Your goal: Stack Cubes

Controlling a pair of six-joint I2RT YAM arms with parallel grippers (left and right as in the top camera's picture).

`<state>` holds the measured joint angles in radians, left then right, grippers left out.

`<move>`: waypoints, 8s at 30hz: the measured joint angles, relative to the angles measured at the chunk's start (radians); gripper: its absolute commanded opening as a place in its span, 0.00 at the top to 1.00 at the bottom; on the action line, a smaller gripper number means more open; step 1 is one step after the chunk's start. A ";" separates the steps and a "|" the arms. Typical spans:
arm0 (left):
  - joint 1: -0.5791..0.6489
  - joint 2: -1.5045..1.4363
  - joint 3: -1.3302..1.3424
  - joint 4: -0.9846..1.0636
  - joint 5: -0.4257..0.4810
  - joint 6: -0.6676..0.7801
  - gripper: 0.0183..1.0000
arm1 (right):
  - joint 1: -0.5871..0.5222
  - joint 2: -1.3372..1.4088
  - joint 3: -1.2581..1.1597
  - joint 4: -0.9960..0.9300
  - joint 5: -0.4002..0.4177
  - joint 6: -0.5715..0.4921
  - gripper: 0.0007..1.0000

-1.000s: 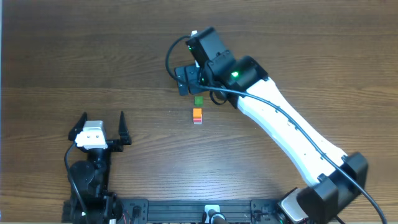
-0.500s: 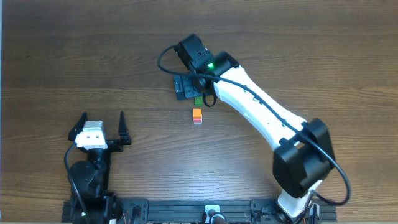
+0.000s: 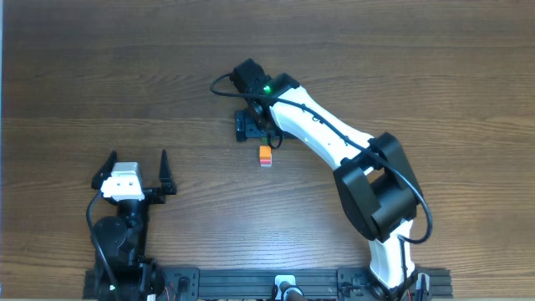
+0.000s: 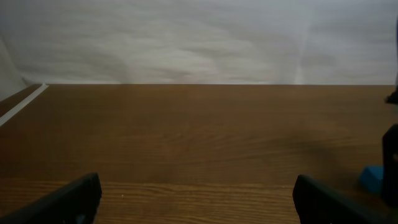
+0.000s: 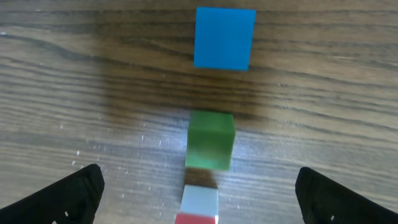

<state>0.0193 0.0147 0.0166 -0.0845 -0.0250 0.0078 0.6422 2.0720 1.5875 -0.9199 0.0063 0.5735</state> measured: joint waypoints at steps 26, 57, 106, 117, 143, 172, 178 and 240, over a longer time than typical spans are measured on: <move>0.000 0.000 0.000 0.000 0.000 0.000 0.00 | -0.044 0.055 0.000 0.042 0.000 -0.062 0.08; 0.000 0.000 0.000 0.000 0.000 0.000 0.00 | -0.011 0.097 0.000 0.038 0.004 -0.003 0.56; 0.000 0.000 0.000 0.000 0.000 0.000 0.00 | -0.011 0.097 0.004 0.031 -0.004 -0.002 0.99; 0.000 0.000 0.000 0.000 0.000 0.000 0.00 | -0.011 0.097 0.026 -0.023 -0.007 -0.002 0.99; 0.000 0.000 0.000 0.000 0.000 0.000 0.00 | 0.025 0.018 0.322 -0.440 0.043 0.002 0.99; 0.000 0.000 0.000 0.000 0.000 0.000 0.00 | 0.091 -0.068 0.127 -0.360 0.003 0.081 0.99; 0.000 0.000 0.000 0.000 0.000 0.000 0.00 | 0.081 -0.068 0.121 -0.328 -0.008 0.082 0.99; 0.000 0.000 0.000 0.000 0.000 0.000 0.00 | 0.077 -0.069 0.056 -0.256 -0.031 0.111 0.71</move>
<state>0.0193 0.0147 0.0166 -0.0849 -0.0250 0.0078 0.7193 2.0033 1.6440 -1.1763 -0.0246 0.6846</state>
